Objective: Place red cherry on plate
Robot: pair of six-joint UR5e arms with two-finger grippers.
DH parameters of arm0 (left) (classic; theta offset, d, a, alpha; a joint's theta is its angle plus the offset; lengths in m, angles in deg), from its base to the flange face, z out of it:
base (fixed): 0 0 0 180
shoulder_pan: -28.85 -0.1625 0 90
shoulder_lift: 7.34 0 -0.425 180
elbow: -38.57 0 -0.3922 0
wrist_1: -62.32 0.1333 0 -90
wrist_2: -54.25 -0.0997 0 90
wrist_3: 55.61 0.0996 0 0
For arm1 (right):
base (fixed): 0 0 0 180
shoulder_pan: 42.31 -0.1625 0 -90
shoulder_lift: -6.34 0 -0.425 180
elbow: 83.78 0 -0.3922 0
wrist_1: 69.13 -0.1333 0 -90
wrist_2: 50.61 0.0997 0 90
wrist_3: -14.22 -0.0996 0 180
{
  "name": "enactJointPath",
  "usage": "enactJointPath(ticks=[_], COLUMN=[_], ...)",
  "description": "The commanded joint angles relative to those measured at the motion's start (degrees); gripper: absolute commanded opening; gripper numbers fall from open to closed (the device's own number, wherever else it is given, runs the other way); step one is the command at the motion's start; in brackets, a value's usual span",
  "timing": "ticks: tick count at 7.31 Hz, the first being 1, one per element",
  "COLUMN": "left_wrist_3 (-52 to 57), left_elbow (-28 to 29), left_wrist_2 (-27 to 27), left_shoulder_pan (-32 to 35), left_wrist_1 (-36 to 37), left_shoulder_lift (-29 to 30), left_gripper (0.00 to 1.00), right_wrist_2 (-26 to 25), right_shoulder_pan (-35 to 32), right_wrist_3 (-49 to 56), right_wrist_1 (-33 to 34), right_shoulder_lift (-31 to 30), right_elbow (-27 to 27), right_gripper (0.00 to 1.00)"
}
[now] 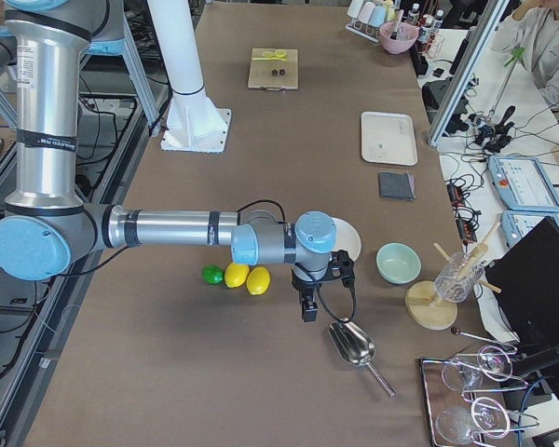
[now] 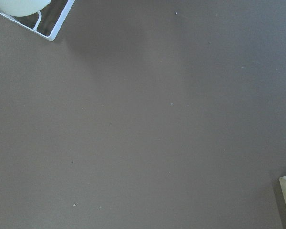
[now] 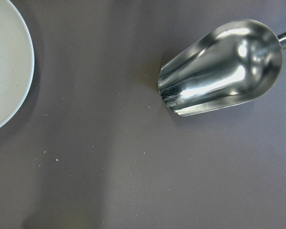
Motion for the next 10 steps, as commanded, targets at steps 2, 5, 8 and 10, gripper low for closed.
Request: enactJointPath(ticks=[2, 5, 8, 10], left_wrist_3=[0.00, -0.26, -0.61, -0.79], left_elbow=[-0.08, 0.00, -0.26, -0.44], left_wrist_2=[0.44, 0.00, 0.00, 0.09], left_shoulder_pan=[-0.09, -1.14, -1.23, -1.23], left_wrist_1=[-2.01, -2.02, -2.20, -2.11], left_shoulder_lift=[-0.30, -0.39, -1.09, -1.18], left_gripper=[0.98, 0.98, 0.98, 0.98], right_wrist_2=[-0.06, 0.29, 0.38, 1.09], right_shoulder_pan=[0.00, 0.00, 0.00, 0.00], right_wrist_3=[0.00, -0.09, -0.09, -0.17], right_wrist_1=[-0.09, -0.44, -0.44, -0.53], right_shoulder_lift=[0.26, 0.00, -0.09, -0.88], right_elbow=[0.01, 0.01, -0.17, -1.04], right_gripper=[1.00, 1.00, 1.00, 1.00])
